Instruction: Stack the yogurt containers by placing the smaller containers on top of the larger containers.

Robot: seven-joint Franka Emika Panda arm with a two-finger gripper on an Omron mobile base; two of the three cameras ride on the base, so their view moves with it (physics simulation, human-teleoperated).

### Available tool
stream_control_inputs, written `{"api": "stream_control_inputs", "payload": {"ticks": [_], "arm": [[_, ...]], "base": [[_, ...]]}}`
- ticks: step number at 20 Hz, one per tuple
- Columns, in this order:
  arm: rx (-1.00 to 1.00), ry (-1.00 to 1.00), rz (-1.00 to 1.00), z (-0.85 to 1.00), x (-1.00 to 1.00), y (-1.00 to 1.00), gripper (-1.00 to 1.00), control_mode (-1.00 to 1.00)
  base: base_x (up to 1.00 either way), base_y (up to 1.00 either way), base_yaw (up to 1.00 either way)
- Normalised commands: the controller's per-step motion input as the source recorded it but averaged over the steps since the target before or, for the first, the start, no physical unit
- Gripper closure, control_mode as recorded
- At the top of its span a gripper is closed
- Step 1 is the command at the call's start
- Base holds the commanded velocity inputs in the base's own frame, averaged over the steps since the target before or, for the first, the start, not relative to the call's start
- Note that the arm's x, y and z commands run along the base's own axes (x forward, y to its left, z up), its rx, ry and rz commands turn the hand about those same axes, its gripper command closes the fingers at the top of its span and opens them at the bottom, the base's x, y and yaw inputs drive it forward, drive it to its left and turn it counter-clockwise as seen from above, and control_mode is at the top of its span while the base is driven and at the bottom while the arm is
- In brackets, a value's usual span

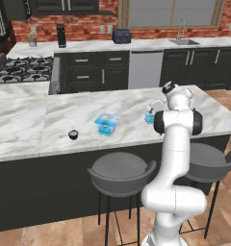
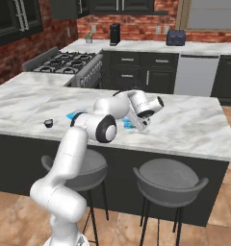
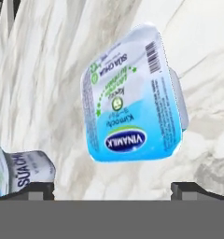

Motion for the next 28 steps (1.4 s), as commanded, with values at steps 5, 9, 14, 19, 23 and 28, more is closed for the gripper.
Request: {"api": "stream_control_inputs", "payload": {"ticks": [5,9,14,19,23,28], "arm": [[0.02,0.03,0.00,-0.14,0.32,-0.04,-1.00,-1.00],[0.03,0.03,0.00,-0.13,0.38,-0.05,-1.00,-1.00],[0.03,0.02,0.01,-0.11,0.38,-0.05,-1.00,-1.00],[0.02,0.03,0.00,-0.12,0.27,-0.05,-1.00,-1.00],[0.00,0.05,0.00,-0.12,0.12,-0.02,-1.00,-1.00],[0.00,0.07,0.00,-0.14,0.08,0.00,1.00,-1.00]], "base": [[0.00,0.00,0.00],[0.00,0.00,0.00],[0.00,0.00,0.00],[0.00,0.00,0.00],[0.00,0.00,0.00],[0.00,0.00,0.00]]}}
